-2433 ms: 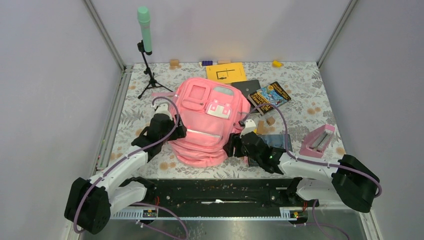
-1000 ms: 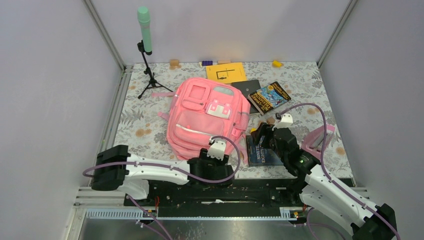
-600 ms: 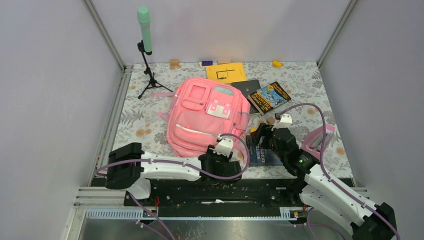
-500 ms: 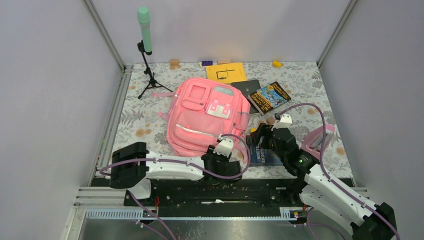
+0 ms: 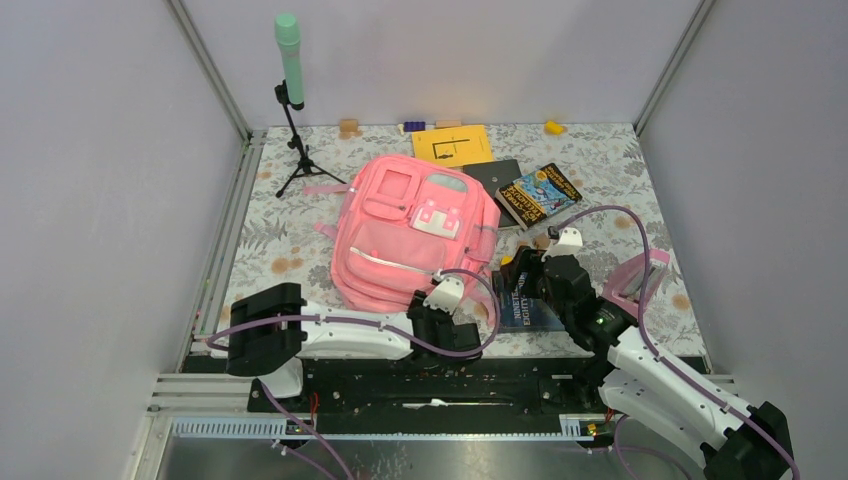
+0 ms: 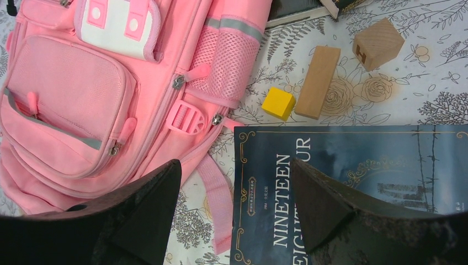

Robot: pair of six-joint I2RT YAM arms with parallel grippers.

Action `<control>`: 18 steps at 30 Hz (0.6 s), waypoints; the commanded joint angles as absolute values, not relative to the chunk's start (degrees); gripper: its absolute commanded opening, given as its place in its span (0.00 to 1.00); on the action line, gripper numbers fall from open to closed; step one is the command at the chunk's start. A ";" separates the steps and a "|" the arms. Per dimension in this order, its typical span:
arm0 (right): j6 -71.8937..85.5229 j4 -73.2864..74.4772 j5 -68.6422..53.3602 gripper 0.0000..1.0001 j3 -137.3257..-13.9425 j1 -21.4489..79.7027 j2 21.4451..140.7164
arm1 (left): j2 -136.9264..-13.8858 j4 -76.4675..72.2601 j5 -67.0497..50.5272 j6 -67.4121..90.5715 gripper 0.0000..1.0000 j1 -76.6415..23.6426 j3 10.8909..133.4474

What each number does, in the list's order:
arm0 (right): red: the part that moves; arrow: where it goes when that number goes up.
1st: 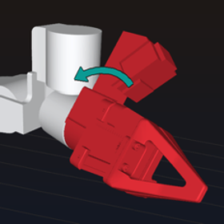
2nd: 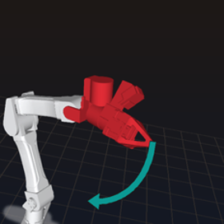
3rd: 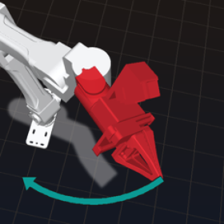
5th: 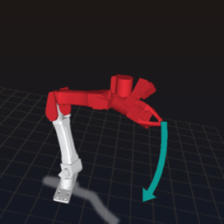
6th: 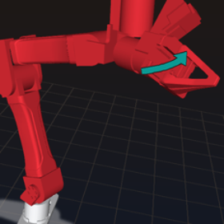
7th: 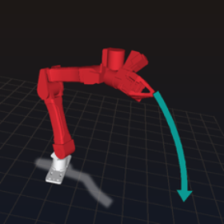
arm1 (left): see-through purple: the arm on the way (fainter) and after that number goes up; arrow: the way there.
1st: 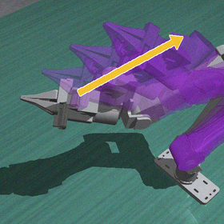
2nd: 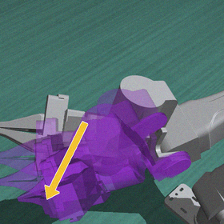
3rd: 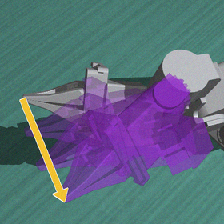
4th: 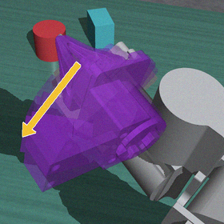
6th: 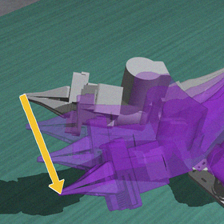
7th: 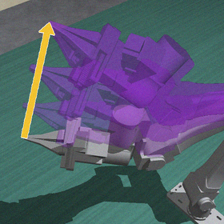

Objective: Pack the student bag
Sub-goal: Unzip the student bag at the center of the board.

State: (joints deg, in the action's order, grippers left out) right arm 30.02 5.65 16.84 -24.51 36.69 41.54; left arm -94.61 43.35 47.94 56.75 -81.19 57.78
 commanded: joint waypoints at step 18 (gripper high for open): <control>24.17 -4.44 1.63 0.71 -20.61 36.38 38.66 | -87.56 50.90 51.76 57.70 0.00 -80.55 59.78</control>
